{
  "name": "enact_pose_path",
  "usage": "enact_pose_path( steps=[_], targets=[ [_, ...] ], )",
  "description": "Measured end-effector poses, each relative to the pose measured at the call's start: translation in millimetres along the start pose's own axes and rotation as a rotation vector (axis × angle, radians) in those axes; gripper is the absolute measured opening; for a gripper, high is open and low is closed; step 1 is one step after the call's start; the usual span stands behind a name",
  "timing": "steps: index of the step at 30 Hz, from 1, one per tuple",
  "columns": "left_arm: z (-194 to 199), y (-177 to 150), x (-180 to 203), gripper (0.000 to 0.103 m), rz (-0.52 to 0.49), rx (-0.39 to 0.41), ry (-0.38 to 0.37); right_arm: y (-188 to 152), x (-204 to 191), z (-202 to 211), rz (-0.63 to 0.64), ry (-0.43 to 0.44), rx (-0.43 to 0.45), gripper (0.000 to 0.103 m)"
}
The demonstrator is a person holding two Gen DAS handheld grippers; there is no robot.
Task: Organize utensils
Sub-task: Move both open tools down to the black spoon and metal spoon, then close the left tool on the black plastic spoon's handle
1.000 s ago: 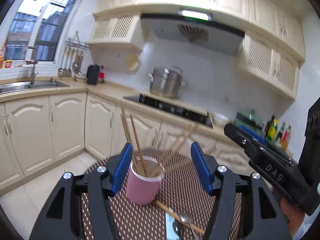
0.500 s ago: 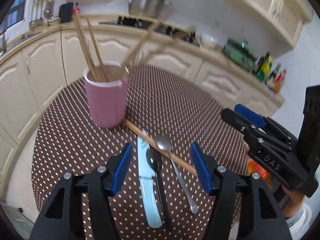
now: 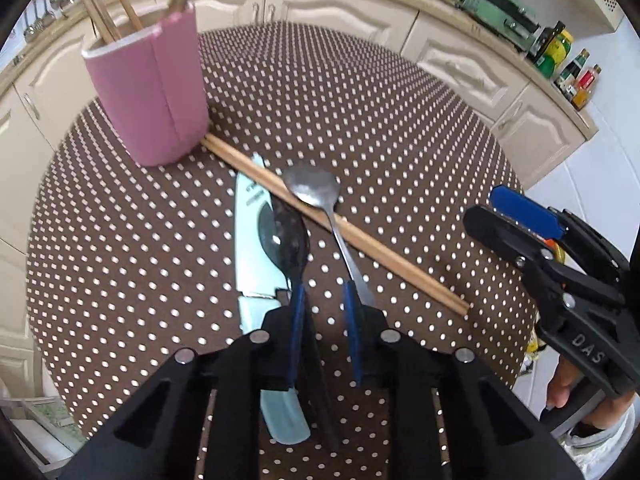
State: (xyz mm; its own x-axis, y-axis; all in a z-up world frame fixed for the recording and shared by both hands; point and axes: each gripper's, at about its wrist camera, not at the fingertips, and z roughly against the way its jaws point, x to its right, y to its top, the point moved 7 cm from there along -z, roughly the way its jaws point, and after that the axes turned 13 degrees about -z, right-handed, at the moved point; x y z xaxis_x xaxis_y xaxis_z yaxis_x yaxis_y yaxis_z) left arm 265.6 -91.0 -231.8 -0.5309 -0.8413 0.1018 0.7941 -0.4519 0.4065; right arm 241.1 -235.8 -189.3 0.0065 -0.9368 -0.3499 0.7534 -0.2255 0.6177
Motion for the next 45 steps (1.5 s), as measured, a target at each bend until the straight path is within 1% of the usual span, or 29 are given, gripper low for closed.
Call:
enact_pose_path(
  steps=[2,5,7,10,15,16,18,19,21,22,25,29,30,31,35,38,40,42,43,45],
  targets=[
    [-3.5,0.4,-0.7,0.016,-0.004,-0.003,0.020,-2.4,3.6,-1.8,-0.008,0.006,-0.007,0.048],
    [-6.7,2.5,-1.2,0.016,0.000,-0.015,0.042,-5.0,7.6,-5.1,-0.022,0.015,-0.021,0.048],
    [-8.2,4.2,-2.5,0.016,-0.007,-0.027,0.087,-6.1,7.9,-5.4,-0.024,0.020,-0.025,0.048],
    [-11.0,3.9,-5.3,0.016,0.006,-0.040,0.099,-6.7,8.3,-4.7,-0.024,0.029,-0.029,0.049],
    [-18.2,8.2,-2.1,0.016,-0.010,-0.056,0.109,-8.4,6.2,-6.0,-0.027,0.044,-0.043,0.049],
    [-23.1,11.7,1.4,0.016,-0.011,-0.067,0.121,-8.3,5.3,-6.5,-0.027,0.046,-0.045,0.049],
    [-34.4,14.8,5.2,0.016,-0.005,-0.095,0.114,-8.9,4.1,-6.6,-0.027,0.051,-0.050,0.049],
    [-37.5,17.9,6.7,0.016,-0.006,-0.088,0.117,-9.1,3.7,-6.6,-0.028,0.052,-0.052,0.049],
    [-41.2,22.9,7.1,0.014,0.002,-0.085,0.118,-10.0,3.0,-6.6,-0.028,0.054,-0.058,0.049],
    [-41.8,22.9,9.7,0.012,0.002,-0.084,0.122,-10.2,2.0,-7.0,-0.027,0.053,-0.061,0.049],
    [-42.8,23.1,9.5,0.010,0.003,-0.057,0.110,-10.5,-0.9,-8.0,-0.023,0.052,-0.074,0.049],
    [-33.8,20.2,7.6,0.009,0.030,0.003,0.060,-10.4,-8.4,-11.5,-0.014,0.049,-0.105,0.049],
    [-28.9,20.0,8.3,0.008,0.035,0.024,0.046,-10.5,-10.2,-12.5,-0.010,0.046,-0.112,0.049],
    [-23.5,20.0,7.6,0.004,0.042,0.039,0.036,-10.8,-13.7,-13.9,-0.005,0.045,-0.123,0.049],
    [-3.1,18.2,1.3,0.004,0.065,0.102,0.013,-12.3,-27.9,-22.2,-0.004,0.065,-0.175,0.049],
    [5.4,12.7,-3.5,0.004,0.073,0.122,0.011,-15.8,-43.2,-31.9,0.015,0.068,-0.222,0.049],
    [11.2,9.3,-10.7,0.004,0.084,0.147,0.026,-18.4,-50.2,-37.4,0.028,0.062,-0.251,0.049],
    [19.4,2.4,-17.4,0.004,0.093,0.162,0.051,-20.6,-55.4,-45.6,0.038,0.040,-0.287,0.043],
    [21.9,-0.5,-22.3,0.004,0.103,0.171,0.056,-20.9,-57.2,-49.4,0.041,0.035,-0.293,0.042],
    [26.4,-7.6,-31.3,0.004,0.121,0.173,0.073,-20.4,-58.8,-57.5,0.037,0.007,-0.313,0.037]
  ],
)
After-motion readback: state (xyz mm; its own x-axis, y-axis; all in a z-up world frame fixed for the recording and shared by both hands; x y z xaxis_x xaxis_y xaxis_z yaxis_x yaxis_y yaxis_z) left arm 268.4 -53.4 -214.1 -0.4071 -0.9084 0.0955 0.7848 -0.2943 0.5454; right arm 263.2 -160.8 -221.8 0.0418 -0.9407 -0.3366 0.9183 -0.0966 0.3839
